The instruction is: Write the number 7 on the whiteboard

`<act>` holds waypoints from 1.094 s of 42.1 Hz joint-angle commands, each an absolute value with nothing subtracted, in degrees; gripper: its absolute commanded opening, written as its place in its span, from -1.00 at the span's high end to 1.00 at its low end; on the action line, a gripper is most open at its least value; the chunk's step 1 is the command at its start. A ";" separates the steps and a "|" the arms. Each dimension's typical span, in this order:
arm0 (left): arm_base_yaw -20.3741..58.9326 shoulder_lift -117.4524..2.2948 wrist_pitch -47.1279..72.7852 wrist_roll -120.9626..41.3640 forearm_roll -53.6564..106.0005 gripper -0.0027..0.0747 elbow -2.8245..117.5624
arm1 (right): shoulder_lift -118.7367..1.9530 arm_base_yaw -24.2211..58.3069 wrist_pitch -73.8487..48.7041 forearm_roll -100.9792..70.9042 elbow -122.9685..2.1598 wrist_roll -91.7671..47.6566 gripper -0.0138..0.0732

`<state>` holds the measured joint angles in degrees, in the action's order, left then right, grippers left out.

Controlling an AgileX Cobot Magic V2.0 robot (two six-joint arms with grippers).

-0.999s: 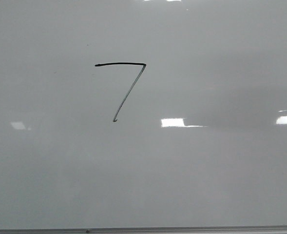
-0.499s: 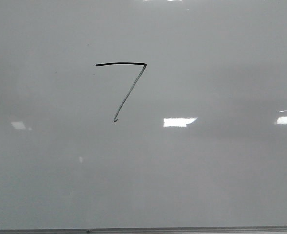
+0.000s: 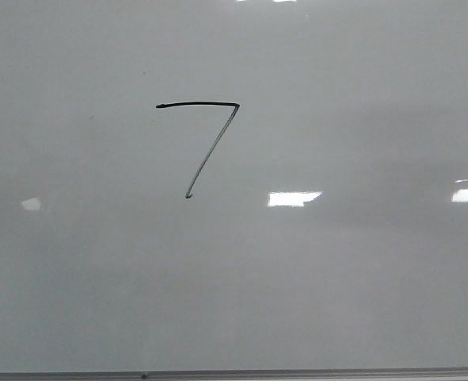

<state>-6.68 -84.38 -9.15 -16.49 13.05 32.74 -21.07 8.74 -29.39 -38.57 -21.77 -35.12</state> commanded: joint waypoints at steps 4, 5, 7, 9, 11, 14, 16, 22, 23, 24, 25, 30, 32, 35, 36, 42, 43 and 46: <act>-6.85 -83.42 -13.64 -15.94 13.53 0.93 34.64 | -21.38 8.37 -26.49 -40.19 -23.13 -35.26 0.84; -6.85 -83.42 -13.48 -15.94 13.53 0.88 34.64 | -21.38 8.37 -26.49 -40.19 -23.13 -35.28 0.84; -6.85 -83.42 -13.11 -15.94 13.53 0.80 34.64 | -21.38 8.37 -26.49 -40.19 -23.13 -35.28 0.84; -6.85 -83.42 -13.00 -15.94 13.53 0.68 34.64 | -21.38 8.37 -26.49 -40.19 -23.13 -35.28 0.84; -6.85 -83.42 -13.00 -15.94 13.53 0.56 34.64 | -21.38 8.37 -26.49 -40.19 -23.13 -35.28 0.84; -6.85 -83.42 -13.00 -15.94 13.53 0.42 34.64 | -21.38 8.37 -26.49 -40.19 -23.13 -35.28 0.84; -6.85 -83.42 -13.12 -15.94 13.53 0.35 34.64 | -21.38 8.37 -26.49 -40.19 -23.13 -35.28 0.84; -6.85 -83.42 -13.39 -15.94 13.43 0.10 34.64 | -21.38 8.37 -26.49 -40.19 -23.13 -35.28 0.84; -6.85 -83.42 -13.39 -15.94 13.43 0.05 34.64 | -21.38 8.37 -26.49 -40.19 -23.13 -35.28 0.84; -6.85 -83.42 -13.39 -15.94 13.43 -0.02 34.64 | -21.38 8.37 -26.49 -40.19 -23.13 -35.28 0.84; -6.85 -83.42 -13.39 -15.94 13.43 -0.07 34.64 | -21.38 8.37 -26.49 -40.19 -23.13 -35.28 0.84; -6.85 -82.64 -13.26 -15.94 13.43 -0.34 34.64 | -21.38 8.37 -26.49 -40.19 -23.13 -35.28 0.84; -6.85 -81.36 -12.39 -15.94 13.43 -0.40 34.64 | -21.38 8.37 -26.42 -40.19 -23.13 -35.27 0.84; -6.85 -78.30 -10.41 -15.94 13.43 -0.41 34.64 | -21.38 8.37 -26.42 -40.19 -23.13 -35.27 0.84; -6.85 -77.08 -9.61 -15.94 13.43 -0.41 34.64 | -21.38 8.37 -26.42 -40.19 -23.13 -35.27 0.84; -6.85 -66.25 -1.32 -15.94 13.43 -0.40 34.64 | -21.38 8.37 -26.42 -40.19 -23.13 -35.27 0.84; -6.85 -64.45 0.00 -15.94 13.43 -0.40 34.64 | -21.38 8.37 -26.42 -40.19 -23.13 -35.27 0.84; -6.85 -58.39 4.19 -15.94 13.43 -0.40 34.64 | -21.38 8.37 -26.49 -40.19 -23.13 -35.27 0.84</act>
<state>-6.74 -65.85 2.49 -16.49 13.05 33.08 -21.07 8.74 -29.39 -38.57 -21.77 -35.12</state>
